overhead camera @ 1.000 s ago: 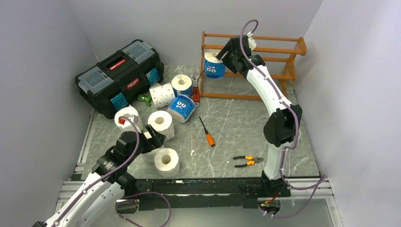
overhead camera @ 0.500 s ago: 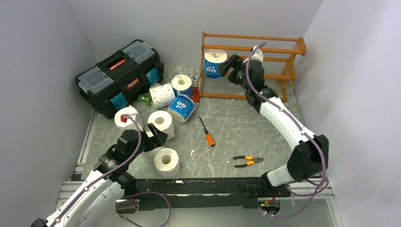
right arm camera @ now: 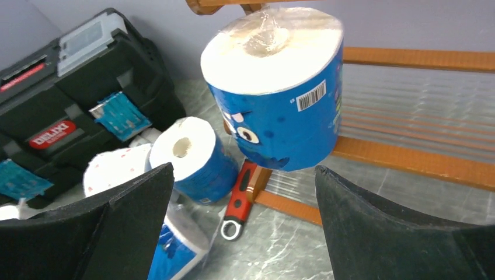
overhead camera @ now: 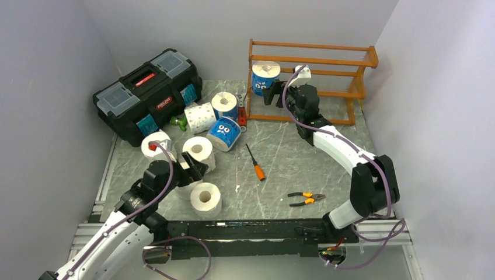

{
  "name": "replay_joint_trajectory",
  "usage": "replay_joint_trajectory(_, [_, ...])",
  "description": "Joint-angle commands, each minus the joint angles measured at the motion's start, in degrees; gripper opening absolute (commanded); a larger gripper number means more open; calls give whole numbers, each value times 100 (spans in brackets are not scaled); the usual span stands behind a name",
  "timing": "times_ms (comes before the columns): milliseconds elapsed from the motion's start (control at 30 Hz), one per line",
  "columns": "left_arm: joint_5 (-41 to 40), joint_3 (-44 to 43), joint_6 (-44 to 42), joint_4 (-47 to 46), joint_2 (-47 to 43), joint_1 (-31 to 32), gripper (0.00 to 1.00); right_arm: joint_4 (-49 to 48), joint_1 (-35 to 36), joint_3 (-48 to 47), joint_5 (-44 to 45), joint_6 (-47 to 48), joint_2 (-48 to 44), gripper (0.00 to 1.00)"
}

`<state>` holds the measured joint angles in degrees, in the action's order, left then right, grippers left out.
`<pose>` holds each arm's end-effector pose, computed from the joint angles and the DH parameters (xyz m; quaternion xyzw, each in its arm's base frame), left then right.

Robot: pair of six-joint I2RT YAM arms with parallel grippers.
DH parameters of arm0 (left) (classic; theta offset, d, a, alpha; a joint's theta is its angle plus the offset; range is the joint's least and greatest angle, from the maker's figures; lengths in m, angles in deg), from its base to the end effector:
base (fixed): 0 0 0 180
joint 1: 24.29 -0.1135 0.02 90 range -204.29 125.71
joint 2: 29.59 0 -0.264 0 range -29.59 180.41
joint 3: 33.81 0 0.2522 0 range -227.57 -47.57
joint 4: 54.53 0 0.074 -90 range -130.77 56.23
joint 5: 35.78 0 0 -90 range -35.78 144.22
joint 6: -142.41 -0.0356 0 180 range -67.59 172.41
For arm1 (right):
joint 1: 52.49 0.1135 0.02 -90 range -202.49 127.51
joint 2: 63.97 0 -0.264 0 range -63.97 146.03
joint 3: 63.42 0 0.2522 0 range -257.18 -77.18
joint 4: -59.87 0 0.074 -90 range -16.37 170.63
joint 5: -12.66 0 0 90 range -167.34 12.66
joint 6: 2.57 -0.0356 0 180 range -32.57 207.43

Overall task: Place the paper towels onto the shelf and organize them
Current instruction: Place the paper towel on the shelf.

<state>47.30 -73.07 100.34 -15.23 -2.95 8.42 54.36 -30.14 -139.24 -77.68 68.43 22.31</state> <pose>0.1099 -0.0655 0.2379 -0.1439 0.8379 -0.2998 0.4327 0.3329 0.1371 0.3217 -0.0235 0.7366 0.2407 0.6316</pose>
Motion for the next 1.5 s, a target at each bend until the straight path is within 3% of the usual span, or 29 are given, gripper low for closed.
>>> replay_joint_trajectory(0, [-91,28,104,43,-125,-4,99,-460,15,-209,123,579,347,92])
replay_joint_trajectory(467, [-187,-40,24,128,-69,-3,99,-339,21,-632,357,793,998,91])
replay_joint_trajectory(867, [-235,-10,24,90,-19,-7,99,-11,13,-1437,489,881,1689,82])
replay_joint_trajectory(1467, [-321,-10,-51,-17,198,-2,99,-262,0,-1716,736,943,2288,79])
